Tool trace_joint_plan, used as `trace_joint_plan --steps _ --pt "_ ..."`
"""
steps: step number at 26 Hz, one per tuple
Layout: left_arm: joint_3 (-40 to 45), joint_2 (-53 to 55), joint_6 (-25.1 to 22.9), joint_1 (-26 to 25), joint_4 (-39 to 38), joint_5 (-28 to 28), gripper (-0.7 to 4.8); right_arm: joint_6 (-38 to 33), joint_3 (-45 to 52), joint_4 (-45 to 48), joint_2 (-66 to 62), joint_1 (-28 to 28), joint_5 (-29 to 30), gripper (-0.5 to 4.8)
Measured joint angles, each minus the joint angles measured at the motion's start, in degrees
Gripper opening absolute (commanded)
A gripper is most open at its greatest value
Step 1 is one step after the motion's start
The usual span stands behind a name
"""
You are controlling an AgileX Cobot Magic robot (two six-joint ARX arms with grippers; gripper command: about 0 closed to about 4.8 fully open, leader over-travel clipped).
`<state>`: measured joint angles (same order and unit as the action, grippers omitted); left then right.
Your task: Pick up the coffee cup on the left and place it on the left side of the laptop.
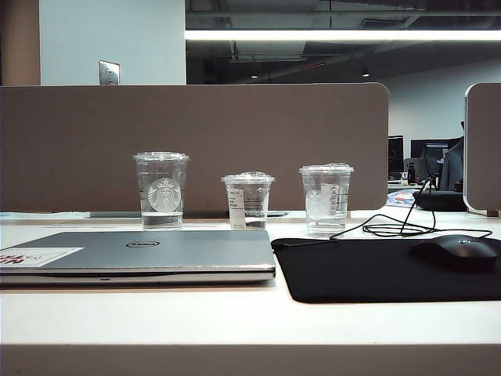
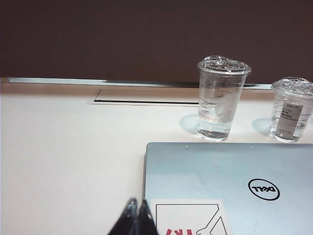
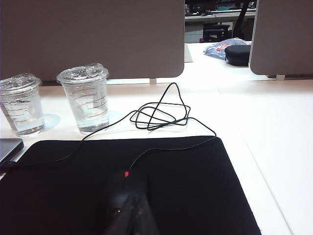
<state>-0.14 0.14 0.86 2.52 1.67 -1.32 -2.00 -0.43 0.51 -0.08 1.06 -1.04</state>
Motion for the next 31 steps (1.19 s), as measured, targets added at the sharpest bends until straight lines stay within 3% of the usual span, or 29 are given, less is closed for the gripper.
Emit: trace_joint_plan --steps 17,22,31 --pt "-0.8 0.2 0.1 0.0 1.4 0.0 -0.06 0.0 -1.2 -1.1 0.0 0.0 0.0 -0.02" --pt "-3.7 0.3 3.7 0.0 2.2 -0.1 -0.06 0.0 -9.0 -1.3 -0.9 0.0 0.0 -0.02" --pt "-9.6 12.5 3.9 0.1 5.0 -1.3 -0.06 0.3 -19.6 -0.2 -11.9 0.2 2.0 -0.02"
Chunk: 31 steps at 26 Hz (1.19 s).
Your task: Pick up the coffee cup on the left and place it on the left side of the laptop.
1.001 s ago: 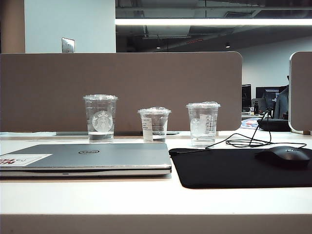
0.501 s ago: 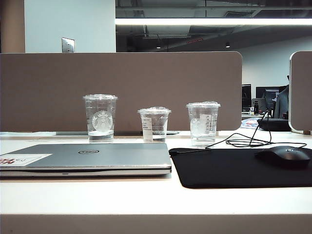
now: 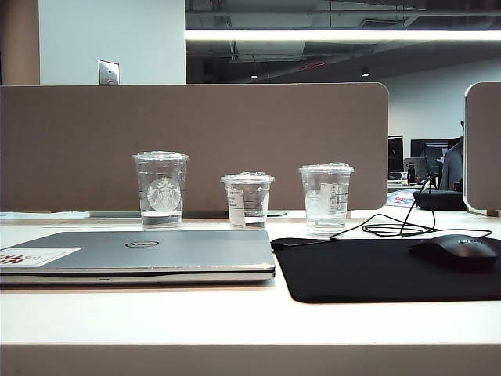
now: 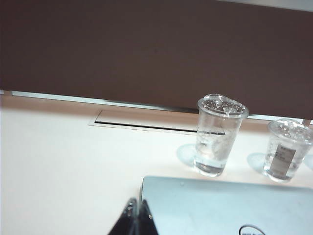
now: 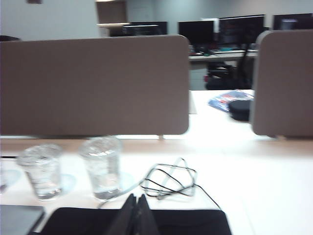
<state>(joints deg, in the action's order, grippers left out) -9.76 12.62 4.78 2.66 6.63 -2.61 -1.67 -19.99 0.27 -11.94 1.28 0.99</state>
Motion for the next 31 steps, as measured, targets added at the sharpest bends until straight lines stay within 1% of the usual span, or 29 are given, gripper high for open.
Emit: trace_joint_plan --steps 3,6,10,13,16,17,18,20,24,28,30,31 --pt "-2.6 7.1 0.0 0.0 4.3 0.0 -0.06 0.0 -2.6 0.9 -4.4 0.0 3.4 -0.03" --pt "-7.0 18.8 0.0 0.0 9.3 0.8 -0.06 0.0 -4.9 1.9 -8.9 1.2 6.1 -0.03" --pt "-11.1 29.2 0.0 2.4 14.6 1.5 -0.06 0.0 -6.4 3.2 -12.0 3.6 6.4 -0.03" --pt "-14.1 36.1 0.0 4.5 18.8 1.9 -0.06 0.0 -7.5 3.2 -14.1 6.9 6.4 -0.03" --pt "-17.5 42.8 0.0 6.3 19.8 1.9 -0.06 0.0 -8.1 3.3 -15.9 10.6 5.0 -0.03" --pt "-19.5 46.7 0.0 7.1 19.8 2.0 -0.06 0.2 -8.2 3.3 -16.7 13.4 3.0 -0.03" --pt "-20.4 48.6 0.0 7.5 19.8 2.0 -0.06 0.2 -8.2 3.3 -16.9 14.5 2.2 -0.03" --pt "-22.5 53.3 0.0 7.5 21.0 3.6 -0.06 0.2 -8.3 3.3 -18.0 18.4 -0.4 -0.03" --pt "-25.0 59.8 0.0 8.0 23.2 5.5 -0.06 0.6 -8.3 3.3 -18.7 22.7 -3.0 -0.03" --pt "-26.9 64.8 0.0 7.9 24.5 5.8 -0.06 0.7 -8.3 2.5 -19.6 26.5 -4.4 -0.03" --pt "-27.7 67.1 0.0 7.9 26.5 7.3 -0.05 0.8 -8.3 1.4 -19.8 27.8 -4.7 -0.03" --pt "-28.4 69.5 0.0 7.9 29.0 8.3 0.02 0.8 -8.3 0.5 -20.1 28.9 -4.7 -0.03"
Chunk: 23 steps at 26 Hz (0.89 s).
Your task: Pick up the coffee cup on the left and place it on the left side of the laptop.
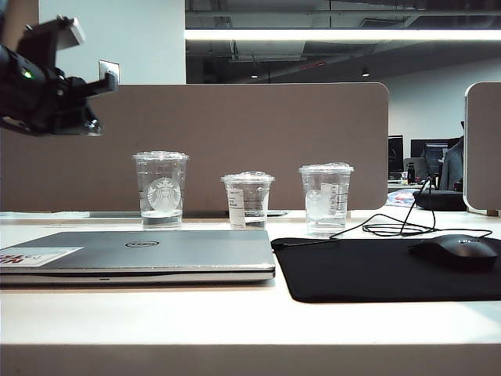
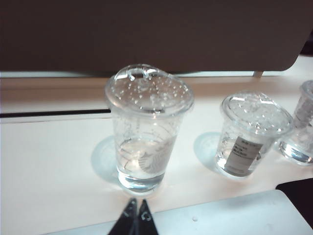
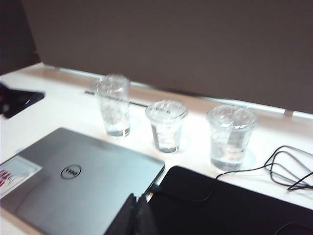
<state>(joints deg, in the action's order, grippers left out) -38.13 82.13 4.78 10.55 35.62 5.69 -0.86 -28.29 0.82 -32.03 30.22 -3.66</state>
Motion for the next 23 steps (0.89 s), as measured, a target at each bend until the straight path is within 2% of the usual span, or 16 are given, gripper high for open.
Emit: trace_joint_plan --steps 2,3,4,5,6,10,13,23 --pt "-0.7 2.4 0.0 0.0 2.0 0.2 0.9 0.0 0.0 -1.2 -0.3 1.7 -0.3 -0.03" --pt "-0.9 3.2 0.1 0.0 2.6 0.3 1.64 0.0 0.0 -1.8 -0.4 2.1 -0.2 -0.03" --pt "-1.3 3.9 0.2 0.0 2.8 0.3 2.65 0.0 0.0 -2.2 -0.4 2.4 -0.2 -0.03" --pt "-1.9 5.0 0.2 0.0 3.1 0.3 3.96 0.0 0.0 -2.4 -0.4 2.4 -0.3 -0.03" --pt "-2.4 5.8 0.2 0.0 3.3 0.3 4.79 0.0 0.0 -2.4 -0.4 2.4 -0.3 -0.03" --pt "-4.1 9.6 1.9 0.0 3.7 0.5 4.79 0.0 0.0 -2.4 -0.4 2.4 -0.4 -0.03" --pt "-5.6 12.9 3.7 0.0 3.5 3.2 4.79 0.0 0.0 -2.4 -0.4 2.4 -0.4 -0.03" --pt "-14.5 22.8 4.2 3.0 5.3 3.2 4.79 0.0 0.0 -2.4 -0.4 2.4 -0.4 -0.03"
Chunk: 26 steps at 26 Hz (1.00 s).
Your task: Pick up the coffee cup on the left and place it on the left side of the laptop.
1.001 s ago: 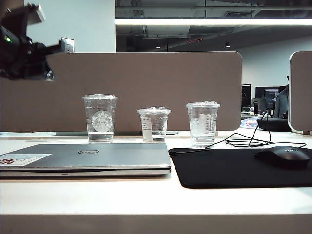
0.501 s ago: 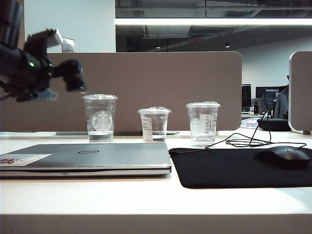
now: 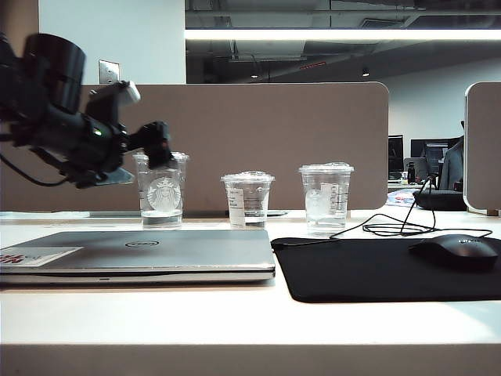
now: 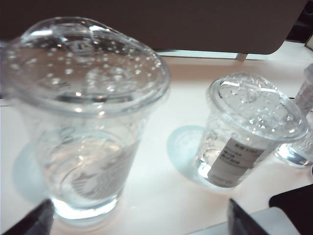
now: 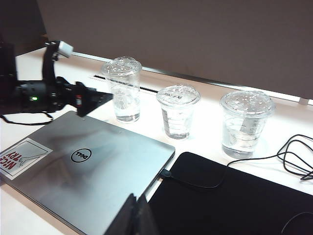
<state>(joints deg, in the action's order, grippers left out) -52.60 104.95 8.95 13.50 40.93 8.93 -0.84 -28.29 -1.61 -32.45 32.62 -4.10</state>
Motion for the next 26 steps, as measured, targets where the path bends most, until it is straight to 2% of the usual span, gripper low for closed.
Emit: trace_joint_plan --steps 5,8,18,26 --pt "-2.7 5.7 3.4 -0.1 4.9 -4.2 4.79 0.0 0.0 0.0 0.0 0.0 0.0 -0.03" --pt "-3.8 7.6 3.8 0.0 5.4 -6.2 4.79 0.0 0.0 0.0 0.0 0.0 0.0 -0.03" --pt "-10.3 13.8 3.8 0.0 6.2 -6.4 4.79 0.0 0.0 0.0 0.0 0.0 0.0 -0.03" --pt "-11.1 16.3 3.7 -0.1 9.1 -6.4 4.79 0.0 0.0 0.0 0.0 0.0 0.0 -0.03"
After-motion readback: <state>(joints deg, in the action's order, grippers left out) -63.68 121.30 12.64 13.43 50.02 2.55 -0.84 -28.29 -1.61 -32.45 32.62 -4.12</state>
